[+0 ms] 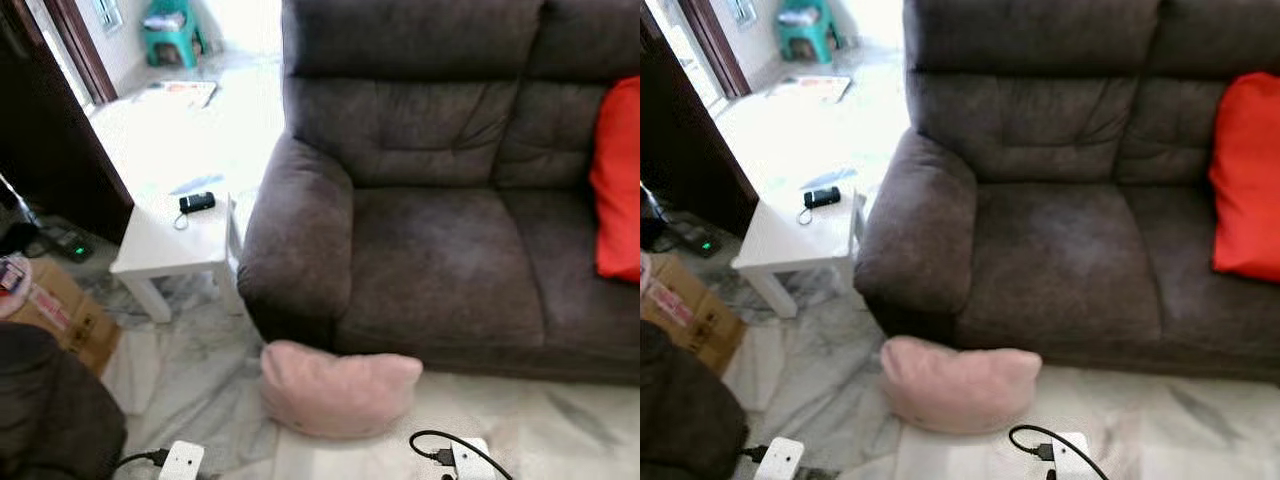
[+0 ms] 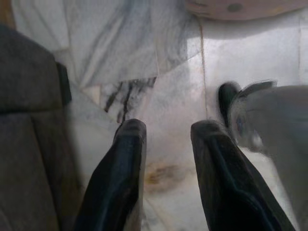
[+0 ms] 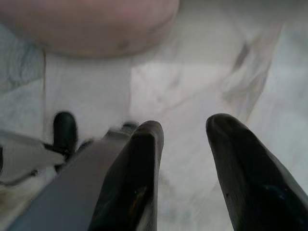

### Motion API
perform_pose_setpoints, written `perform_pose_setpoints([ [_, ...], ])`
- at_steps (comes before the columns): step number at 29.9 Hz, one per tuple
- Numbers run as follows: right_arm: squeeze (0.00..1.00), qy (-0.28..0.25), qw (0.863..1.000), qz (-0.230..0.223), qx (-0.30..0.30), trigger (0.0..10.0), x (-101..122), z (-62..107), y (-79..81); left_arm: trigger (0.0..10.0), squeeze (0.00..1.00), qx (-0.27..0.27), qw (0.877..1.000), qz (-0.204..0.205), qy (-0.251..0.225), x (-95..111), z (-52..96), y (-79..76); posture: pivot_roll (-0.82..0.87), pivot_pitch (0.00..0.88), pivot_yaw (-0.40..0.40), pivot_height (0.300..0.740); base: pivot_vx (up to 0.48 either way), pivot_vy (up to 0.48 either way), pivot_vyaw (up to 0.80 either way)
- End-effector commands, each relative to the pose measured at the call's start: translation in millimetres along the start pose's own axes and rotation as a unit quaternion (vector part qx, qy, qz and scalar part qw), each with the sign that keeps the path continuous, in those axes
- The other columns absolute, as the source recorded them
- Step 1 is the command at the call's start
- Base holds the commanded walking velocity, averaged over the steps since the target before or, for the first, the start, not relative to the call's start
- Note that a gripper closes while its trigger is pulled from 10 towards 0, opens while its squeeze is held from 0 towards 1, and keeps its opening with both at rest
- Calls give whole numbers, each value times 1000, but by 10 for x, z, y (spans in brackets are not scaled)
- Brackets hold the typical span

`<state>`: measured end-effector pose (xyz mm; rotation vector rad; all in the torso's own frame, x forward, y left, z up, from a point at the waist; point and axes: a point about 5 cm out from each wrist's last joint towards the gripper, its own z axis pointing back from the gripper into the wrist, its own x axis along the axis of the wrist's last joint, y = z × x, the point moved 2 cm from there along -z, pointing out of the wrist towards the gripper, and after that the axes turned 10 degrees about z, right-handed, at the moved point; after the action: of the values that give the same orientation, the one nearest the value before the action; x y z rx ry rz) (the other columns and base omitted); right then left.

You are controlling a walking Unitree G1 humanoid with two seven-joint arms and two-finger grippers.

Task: Move the pillow to the sofa from floor

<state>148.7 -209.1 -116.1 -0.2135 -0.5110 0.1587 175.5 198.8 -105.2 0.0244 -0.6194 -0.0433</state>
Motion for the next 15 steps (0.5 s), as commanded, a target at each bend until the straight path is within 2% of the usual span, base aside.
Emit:
perform_pose_setpoints([
  [1, 0, 3, 1000, -6, 4, 10000, 12, -1, 65, 10000, 0, 5, 1000, -6, 8, -29, 12, 65, 55, 85, 28, 740, 0, 0, 0],
  [15, 0, 0, 1000, -5, 4, 10000, 57, -9, 83, 10000, 0, 2, 1000, 5, 6, -21, 8, 47, 57, 95, 23, 740, 0, 0, 0],
])
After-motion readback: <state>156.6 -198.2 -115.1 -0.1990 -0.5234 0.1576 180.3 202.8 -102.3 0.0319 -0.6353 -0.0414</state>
